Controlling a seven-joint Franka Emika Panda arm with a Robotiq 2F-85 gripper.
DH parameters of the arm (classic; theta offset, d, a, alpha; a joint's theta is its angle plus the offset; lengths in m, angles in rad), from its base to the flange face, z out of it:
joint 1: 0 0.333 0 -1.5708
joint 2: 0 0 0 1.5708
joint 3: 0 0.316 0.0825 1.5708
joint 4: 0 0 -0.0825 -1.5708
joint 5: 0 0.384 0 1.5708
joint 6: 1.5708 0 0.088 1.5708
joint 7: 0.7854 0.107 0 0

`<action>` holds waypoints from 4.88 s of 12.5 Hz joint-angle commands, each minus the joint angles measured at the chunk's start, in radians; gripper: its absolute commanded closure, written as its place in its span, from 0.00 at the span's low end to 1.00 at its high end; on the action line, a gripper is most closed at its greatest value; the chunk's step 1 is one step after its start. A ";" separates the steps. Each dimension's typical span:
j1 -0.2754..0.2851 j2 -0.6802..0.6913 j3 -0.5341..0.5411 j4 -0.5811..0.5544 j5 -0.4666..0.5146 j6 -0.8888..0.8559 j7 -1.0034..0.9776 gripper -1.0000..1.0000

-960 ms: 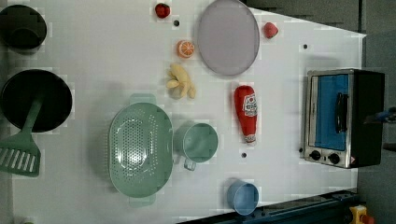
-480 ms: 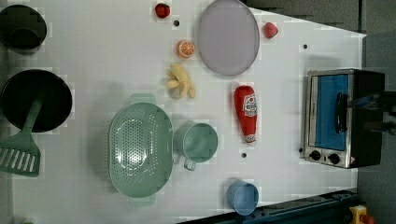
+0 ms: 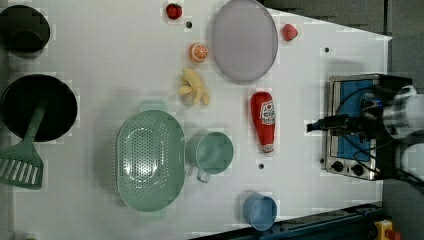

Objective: Pick Ketchup from the table and place it in strainer.

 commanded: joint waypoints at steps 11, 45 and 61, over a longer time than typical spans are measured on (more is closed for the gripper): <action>0.006 0.258 0.000 -0.165 -0.037 0.575 -0.343 0.00; 0.061 -0.077 0.527 -0.035 0.008 0.179 0.490 0.40; 0.087 0.412 0.631 -0.031 -0.078 0.679 0.736 0.00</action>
